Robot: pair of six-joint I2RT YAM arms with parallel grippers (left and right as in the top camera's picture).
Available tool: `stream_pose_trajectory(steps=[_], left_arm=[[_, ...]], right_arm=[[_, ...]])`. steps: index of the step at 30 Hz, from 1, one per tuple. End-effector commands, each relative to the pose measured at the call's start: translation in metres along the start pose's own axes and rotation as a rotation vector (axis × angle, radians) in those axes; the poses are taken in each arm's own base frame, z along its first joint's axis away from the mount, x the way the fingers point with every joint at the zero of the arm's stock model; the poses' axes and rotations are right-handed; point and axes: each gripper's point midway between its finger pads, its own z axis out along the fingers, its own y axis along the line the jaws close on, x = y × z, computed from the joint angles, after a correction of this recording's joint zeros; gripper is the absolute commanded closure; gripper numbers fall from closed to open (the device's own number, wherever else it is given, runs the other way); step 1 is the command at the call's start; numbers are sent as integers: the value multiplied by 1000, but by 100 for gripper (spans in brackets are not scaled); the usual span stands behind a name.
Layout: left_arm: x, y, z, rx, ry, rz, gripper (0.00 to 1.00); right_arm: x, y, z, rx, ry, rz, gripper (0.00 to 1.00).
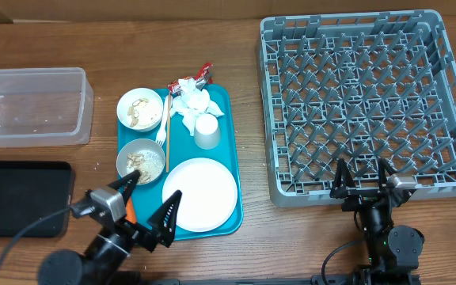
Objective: Sort waste into correct bins and load items into the dishwasher rack
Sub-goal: 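Move the left gripper toward the lower white bowl on the teal tray, then grasp the rim of the lower white bowl with the left gripper and lift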
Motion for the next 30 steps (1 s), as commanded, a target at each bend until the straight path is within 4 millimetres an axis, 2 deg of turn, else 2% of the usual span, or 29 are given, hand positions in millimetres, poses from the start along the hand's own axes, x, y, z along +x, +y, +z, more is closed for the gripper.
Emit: stream_pose_trajectory(steps=[1, 7, 9, 13, 18, 24, 27, 30], left_arm=[[-24, 14, 2, -146, 101, 25, 0], [-29, 23, 17, -238, 387, -123, 0], [-29, 23, 29, -211, 429, -163, 0], [-15, 15, 47, -104, 525, -231, 0], [22, 59, 40, -359, 682, -326, 0], [66, 91, 24, -606, 902, -351, 0], [79, 97, 33, -621, 964, -342, 0], [90, 107, 50, -620, 995, -354, 0]], right_arm=[[1, -2, 0, 9, -5, -9, 0], [1, -2, 0, 9, -5, -8, 0], [1, -2, 0, 9, -5, -8, 0], [1, -2, 0, 9, -5, -9, 0], [1, -2, 0, 9, -5, -8, 0], [1, -2, 0, 9, -5, -8, 0], [1, -2, 0, 9, -5, -9, 0], [1, -2, 0, 9, -5, -9, 0]])
